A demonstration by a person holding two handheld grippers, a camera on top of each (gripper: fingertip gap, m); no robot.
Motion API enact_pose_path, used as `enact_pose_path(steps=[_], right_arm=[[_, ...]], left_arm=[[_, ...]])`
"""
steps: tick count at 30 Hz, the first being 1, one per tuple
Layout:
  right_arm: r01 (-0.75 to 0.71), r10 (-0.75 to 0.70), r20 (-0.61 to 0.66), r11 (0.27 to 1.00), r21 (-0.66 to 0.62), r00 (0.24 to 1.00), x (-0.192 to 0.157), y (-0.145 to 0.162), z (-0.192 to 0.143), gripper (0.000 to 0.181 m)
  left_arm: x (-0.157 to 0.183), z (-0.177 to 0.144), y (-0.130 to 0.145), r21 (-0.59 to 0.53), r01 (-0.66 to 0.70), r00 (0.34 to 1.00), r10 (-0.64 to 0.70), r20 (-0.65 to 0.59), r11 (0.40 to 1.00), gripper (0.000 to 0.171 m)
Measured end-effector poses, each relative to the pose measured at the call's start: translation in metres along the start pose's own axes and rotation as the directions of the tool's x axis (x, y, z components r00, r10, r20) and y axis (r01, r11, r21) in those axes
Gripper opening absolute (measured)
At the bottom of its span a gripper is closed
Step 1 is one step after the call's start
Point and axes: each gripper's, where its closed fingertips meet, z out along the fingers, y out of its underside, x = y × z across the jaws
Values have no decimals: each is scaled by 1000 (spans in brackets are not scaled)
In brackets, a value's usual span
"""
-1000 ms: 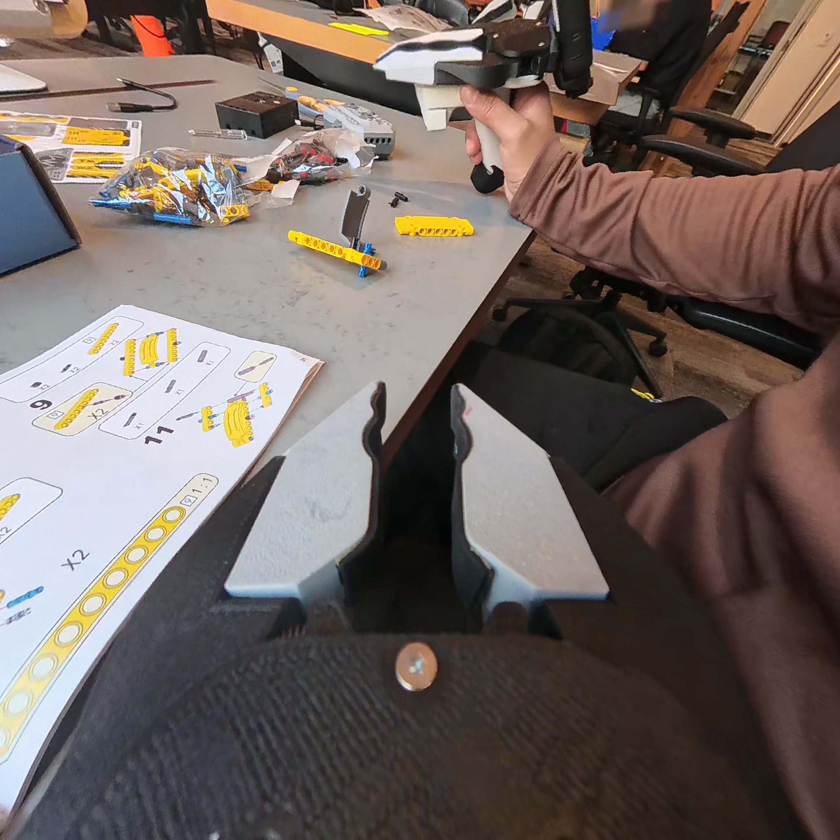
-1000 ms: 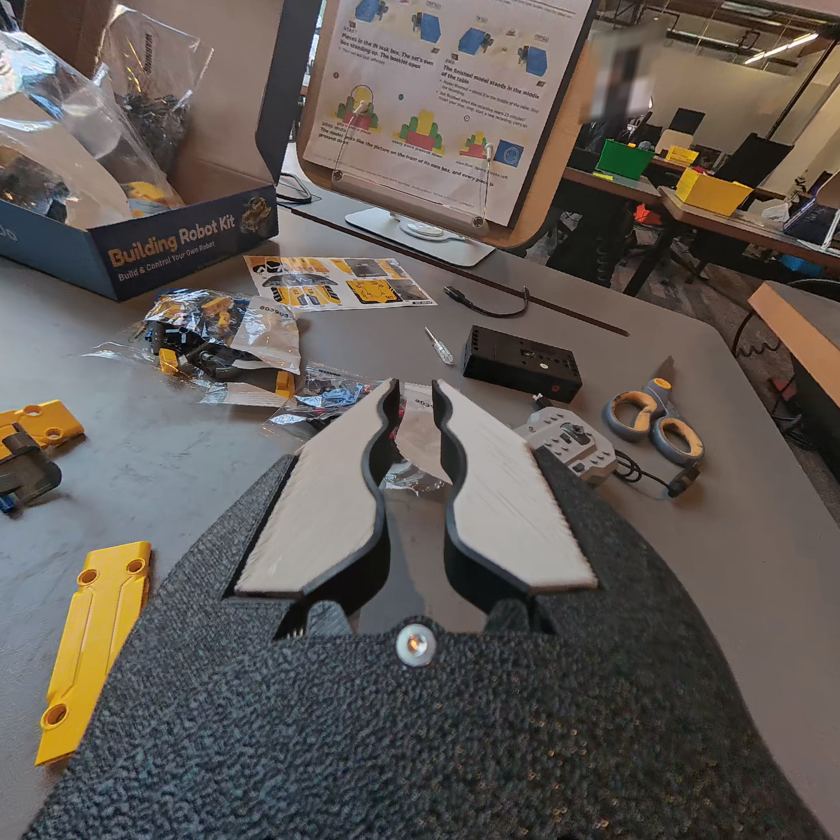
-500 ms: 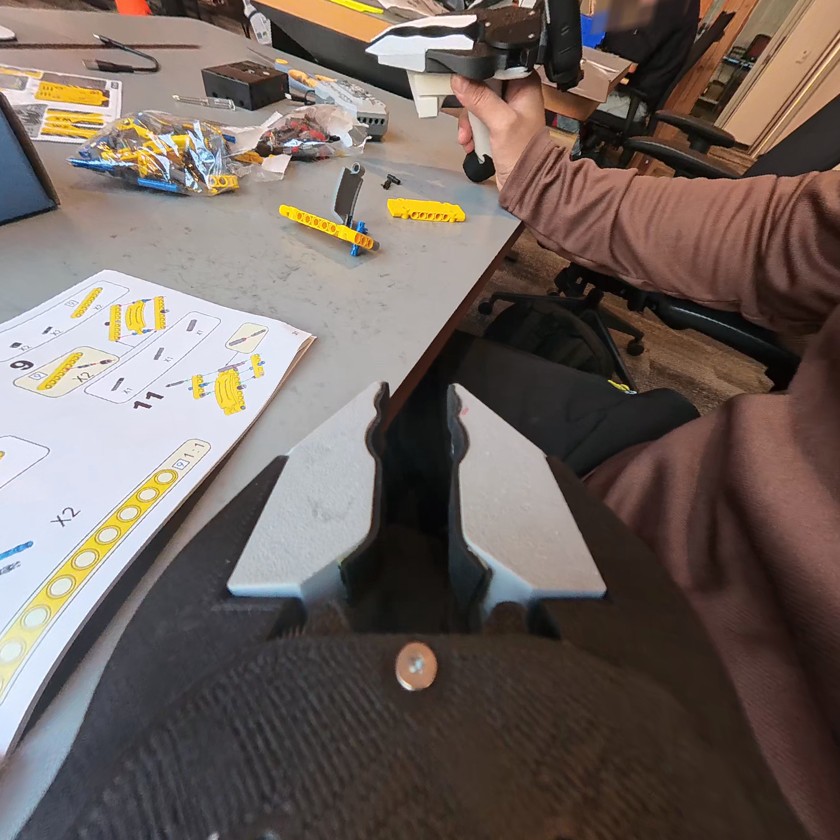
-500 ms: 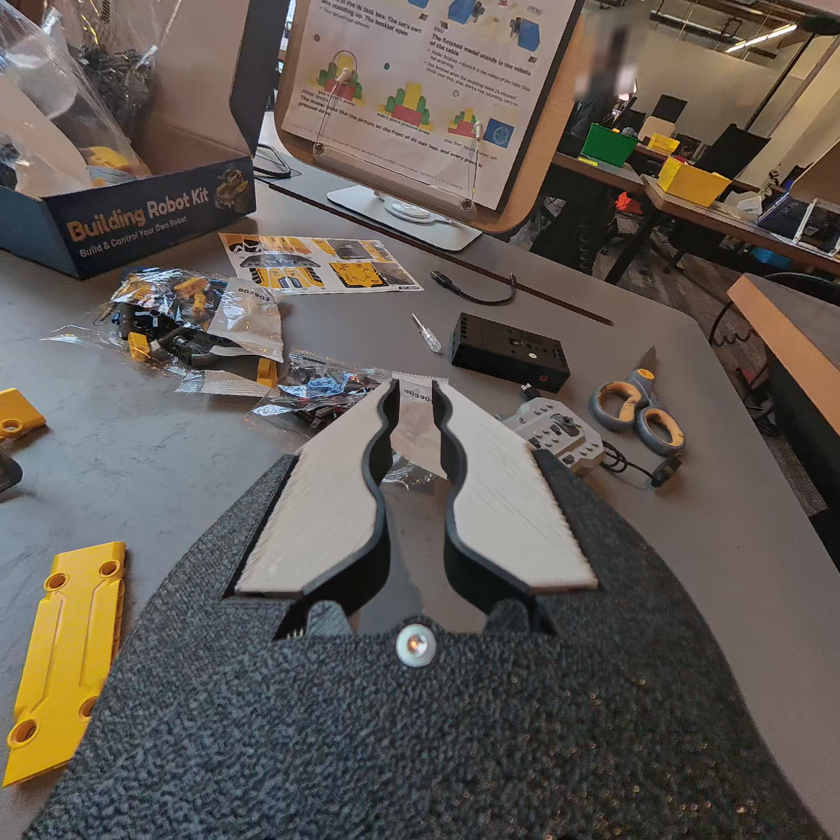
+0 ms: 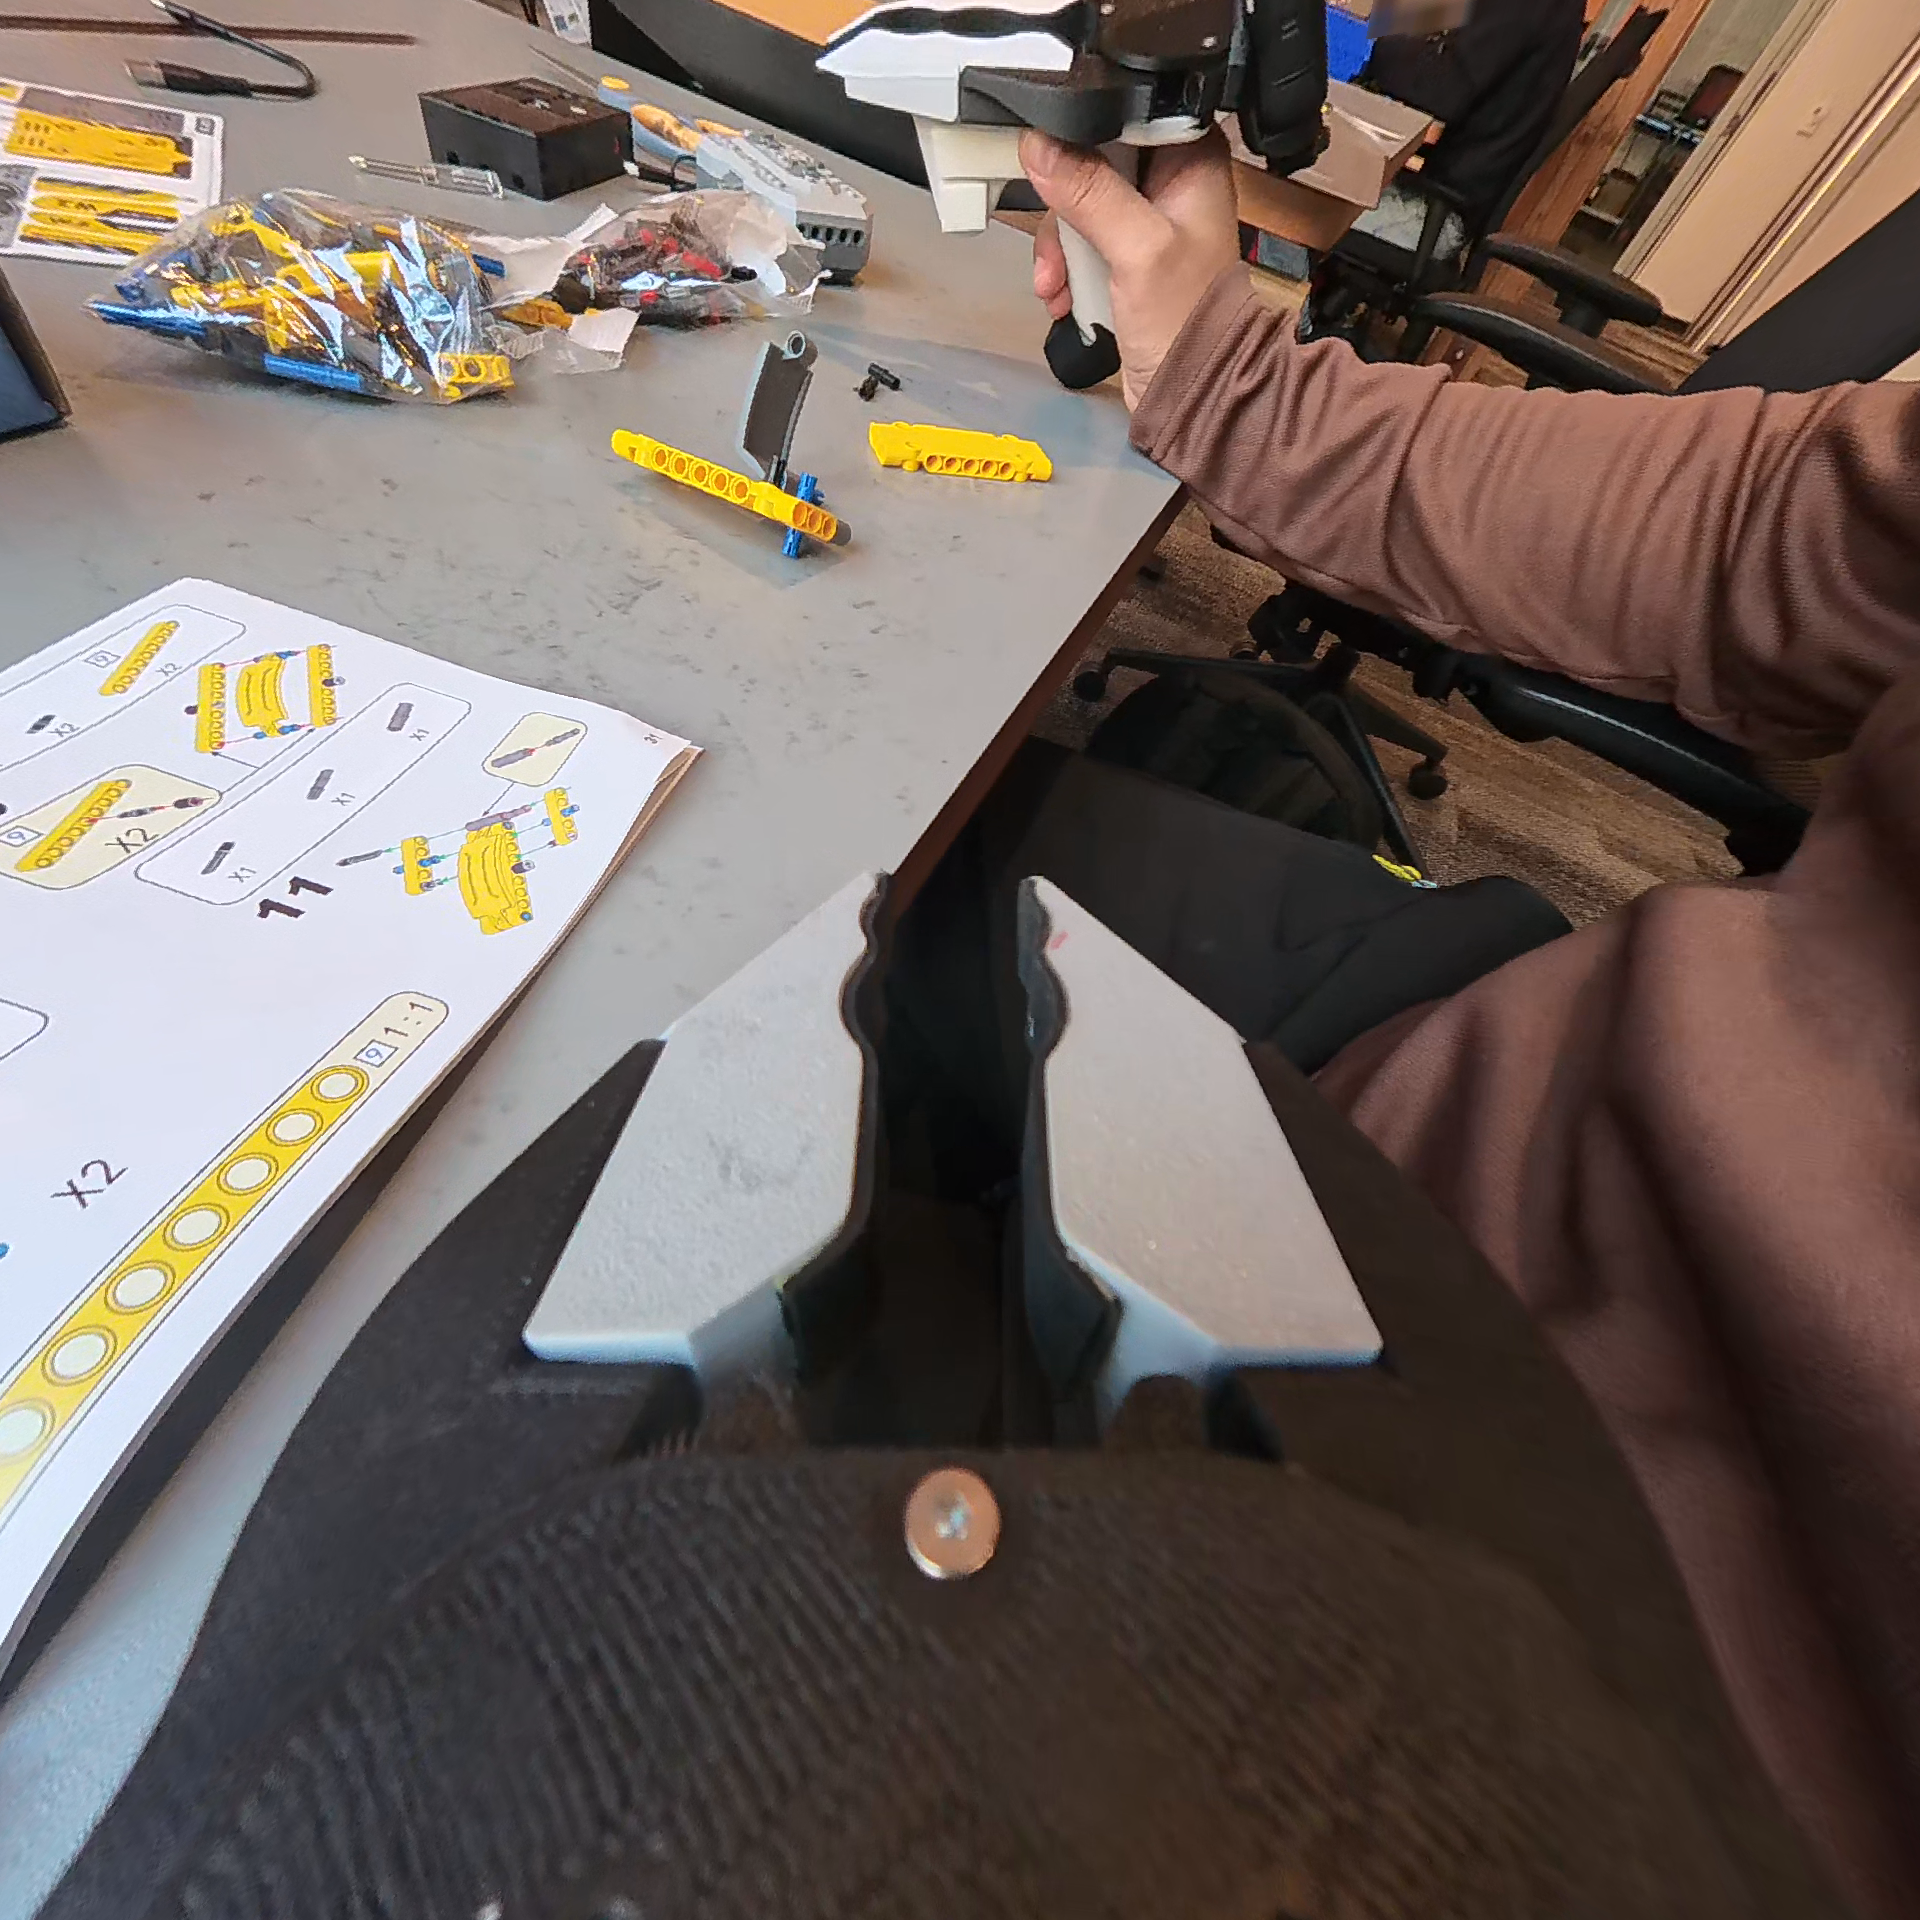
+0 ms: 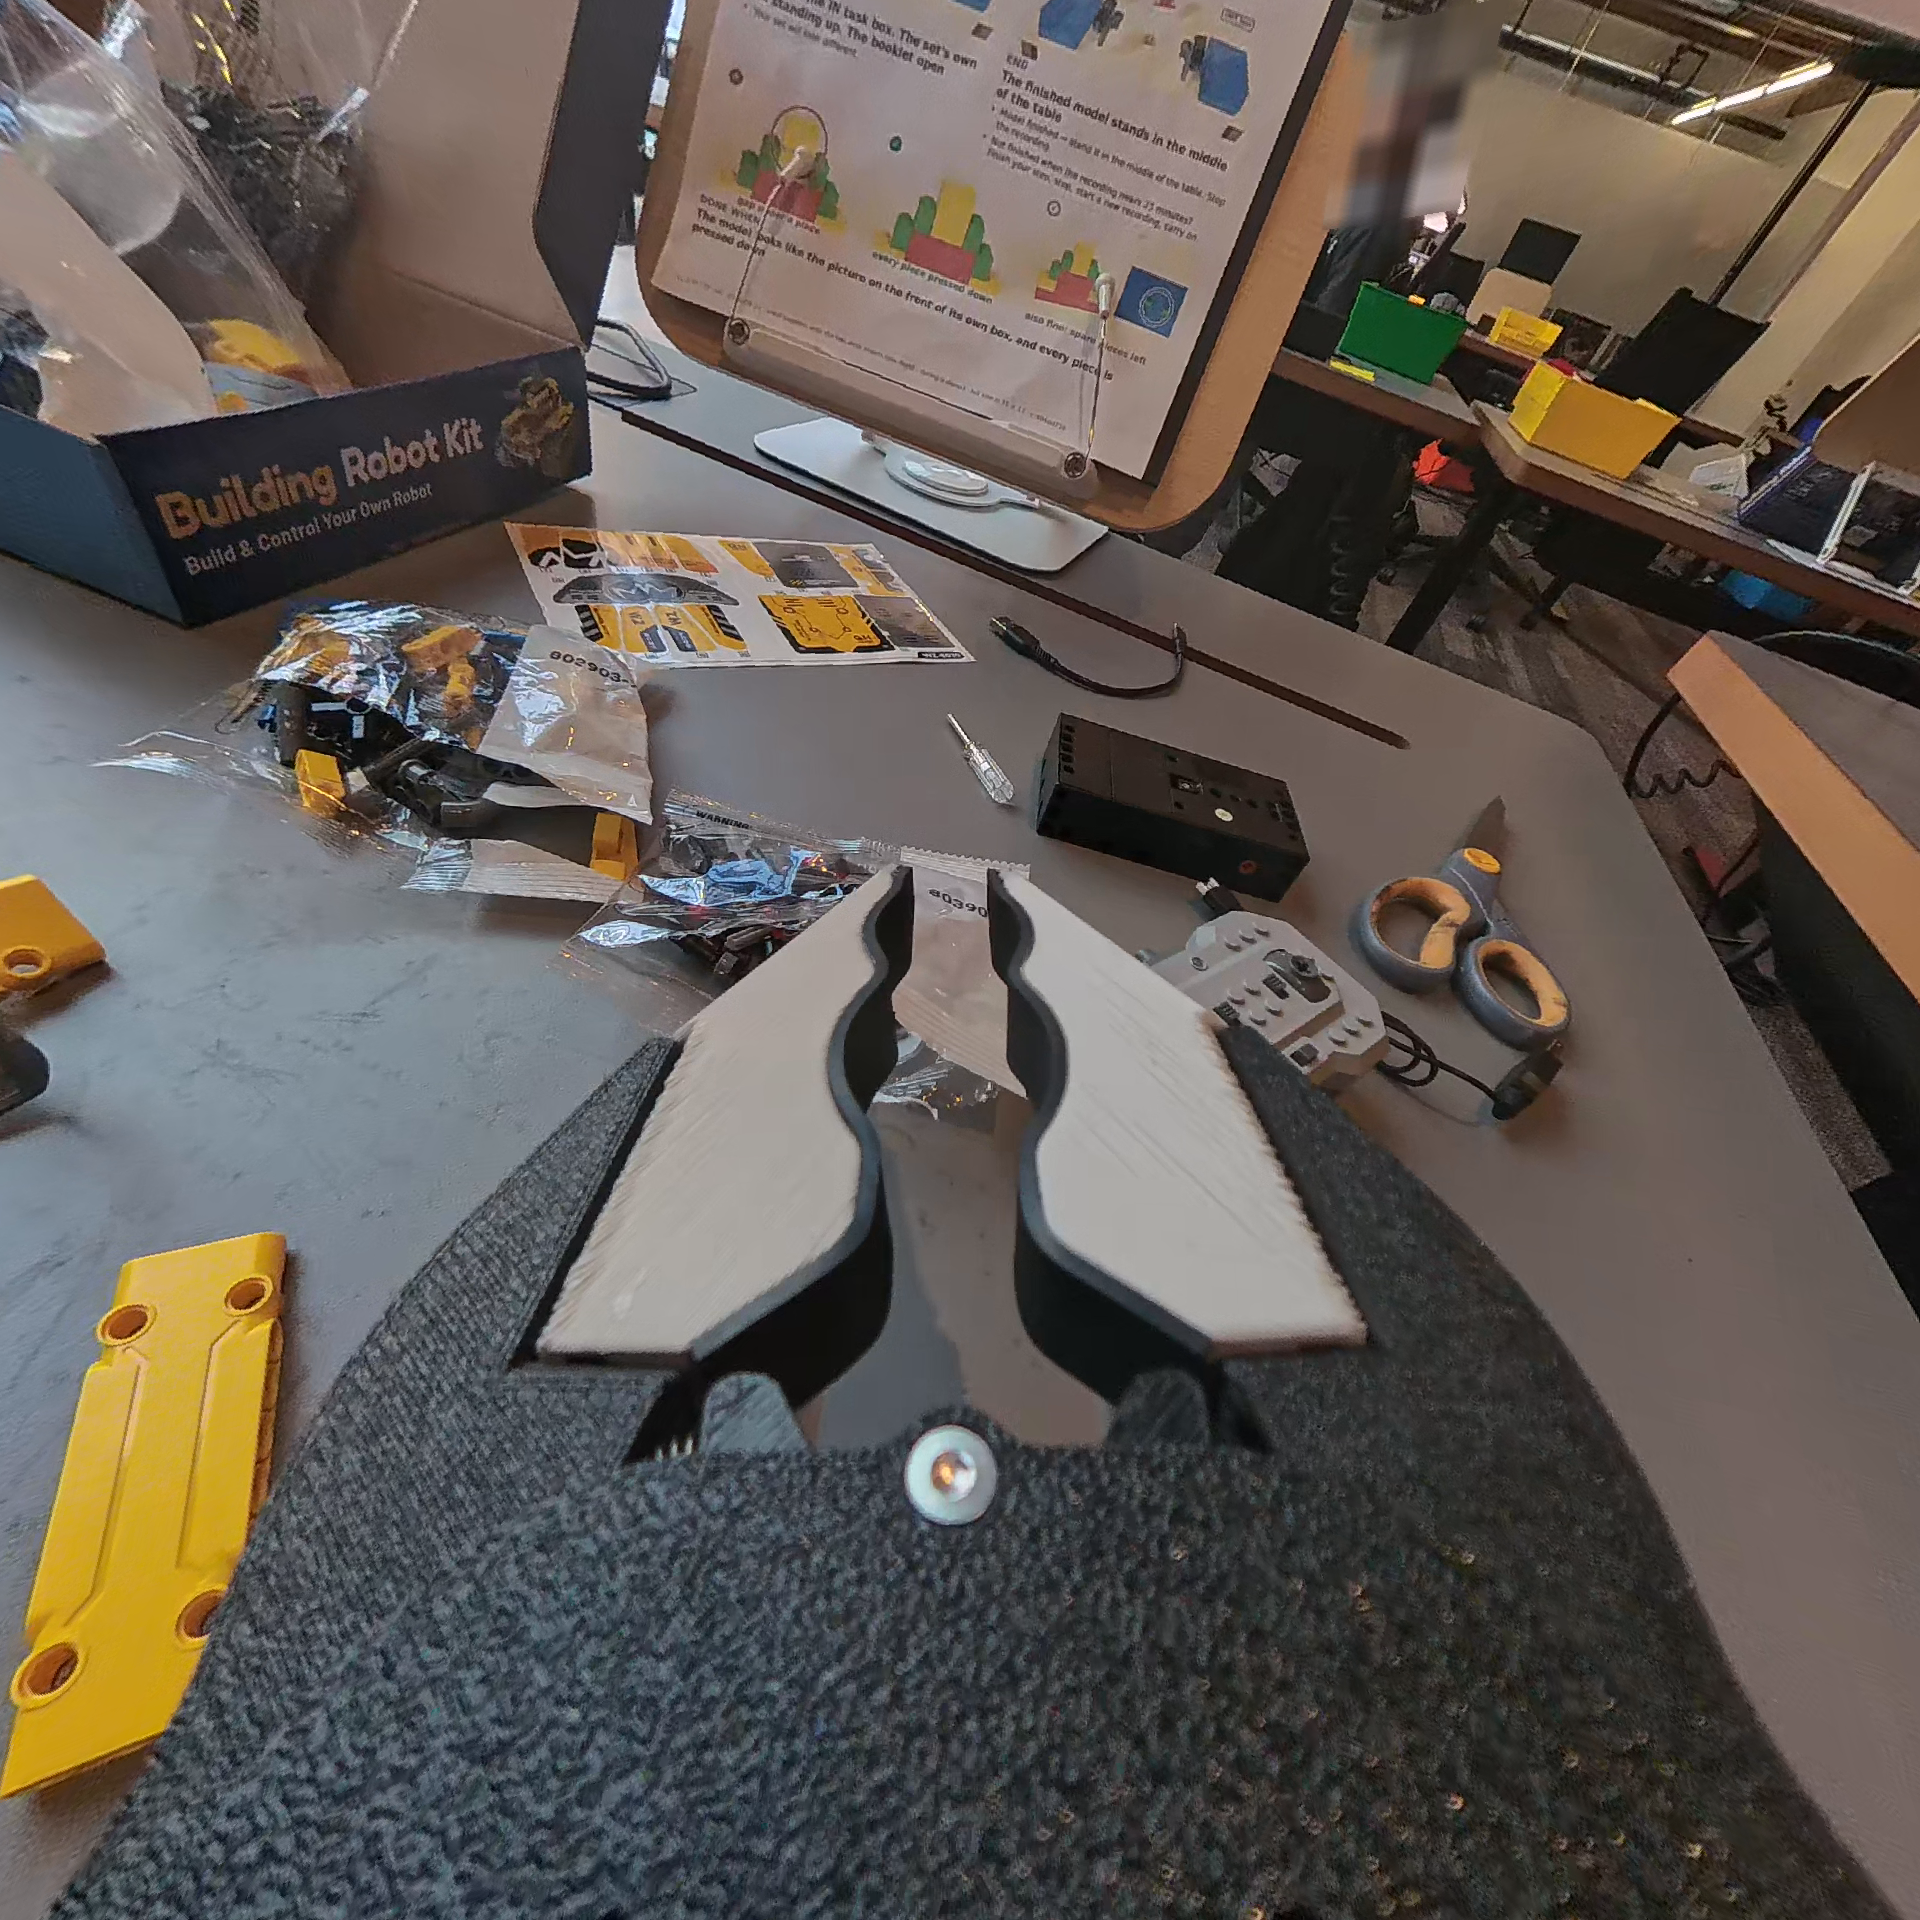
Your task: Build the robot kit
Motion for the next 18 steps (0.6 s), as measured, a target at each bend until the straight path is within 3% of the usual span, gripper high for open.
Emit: enact_pose_path(steps=[5, 8, 11, 18], right_arm=[[0, 0, 6, 1000, 0, 1000, -1, 0, 0, 14], [11, -12, 94, 1000, 17, 996, -20, -4, -3, 5], [35, -31, 167, 999, -19, 985, -42, 1, -1, 12], [139, -131, 141, 989, -49, 981, -50, 6, 5, 11]], left_arm=[[0, 0, 1, -4, -4, 1000, 4, 3, 1000, 20], [-1, 0, 1, -5, -4, 1000, 4, 8, 1000, 20], [-2, 0, 1, -4, -1, 1000, 1, 13, 1000, 20], [-1, 2, 2, -12, 3, 1000, -3, 2, 1000, 20]])
